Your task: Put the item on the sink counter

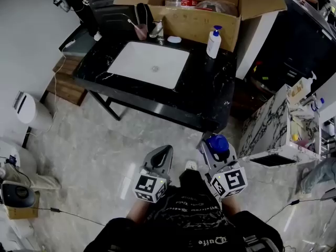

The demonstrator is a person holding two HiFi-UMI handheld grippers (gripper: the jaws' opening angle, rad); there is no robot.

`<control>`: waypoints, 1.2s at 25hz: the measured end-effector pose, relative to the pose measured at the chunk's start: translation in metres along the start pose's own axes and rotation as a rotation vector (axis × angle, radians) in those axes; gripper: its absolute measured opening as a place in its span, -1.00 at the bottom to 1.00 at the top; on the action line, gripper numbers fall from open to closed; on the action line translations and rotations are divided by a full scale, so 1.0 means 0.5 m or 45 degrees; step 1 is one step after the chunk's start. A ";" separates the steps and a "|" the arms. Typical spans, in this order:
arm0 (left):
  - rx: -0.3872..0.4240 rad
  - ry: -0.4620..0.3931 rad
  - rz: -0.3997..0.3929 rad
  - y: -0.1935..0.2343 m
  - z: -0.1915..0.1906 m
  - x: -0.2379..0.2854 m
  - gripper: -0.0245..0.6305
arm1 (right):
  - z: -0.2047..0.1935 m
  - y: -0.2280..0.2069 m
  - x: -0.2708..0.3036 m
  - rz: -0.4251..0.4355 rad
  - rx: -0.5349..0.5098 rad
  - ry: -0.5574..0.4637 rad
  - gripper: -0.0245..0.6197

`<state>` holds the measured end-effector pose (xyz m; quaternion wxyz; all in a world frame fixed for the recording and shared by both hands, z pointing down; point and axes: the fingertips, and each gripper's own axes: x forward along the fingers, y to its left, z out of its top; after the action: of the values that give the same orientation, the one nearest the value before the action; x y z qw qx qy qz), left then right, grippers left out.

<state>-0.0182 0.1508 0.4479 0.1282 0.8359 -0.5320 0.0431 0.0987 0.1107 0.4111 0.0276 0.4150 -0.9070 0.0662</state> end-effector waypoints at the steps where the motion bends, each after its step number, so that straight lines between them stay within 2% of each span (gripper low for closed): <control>1: -0.002 -0.010 -0.004 0.002 0.009 0.022 -0.91 | 0.004 -0.017 0.013 0.008 -0.004 -0.001 -0.48; 7: 0.016 -0.021 -0.004 0.004 0.054 0.156 -0.91 | 0.032 -0.127 0.087 0.045 0.008 -0.010 -0.48; 11: -0.003 -0.024 0.012 -0.002 0.070 0.227 -0.91 | 0.037 -0.174 0.121 0.131 0.018 -0.007 -0.48; 16: -0.024 -0.063 0.098 0.013 0.081 0.278 -0.91 | 0.036 -0.217 0.154 0.172 0.008 0.025 -0.48; 22: -0.064 -0.029 0.124 0.035 0.074 0.310 -0.91 | 0.039 -0.245 0.180 0.203 0.050 0.055 -0.48; 25: -0.051 -0.018 0.103 0.047 0.075 0.338 -0.91 | 0.044 -0.264 0.198 0.194 0.072 0.050 -0.48; 30: -0.024 -0.005 0.055 0.089 0.091 0.396 -0.91 | 0.040 -0.301 0.235 0.111 0.073 0.060 -0.48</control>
<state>0.0238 -0.0526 0.4530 0.1342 0.8229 -0.5507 0.0391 0.1359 -0.0776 0.4181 0.0343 0.3740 -0.9210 0.1031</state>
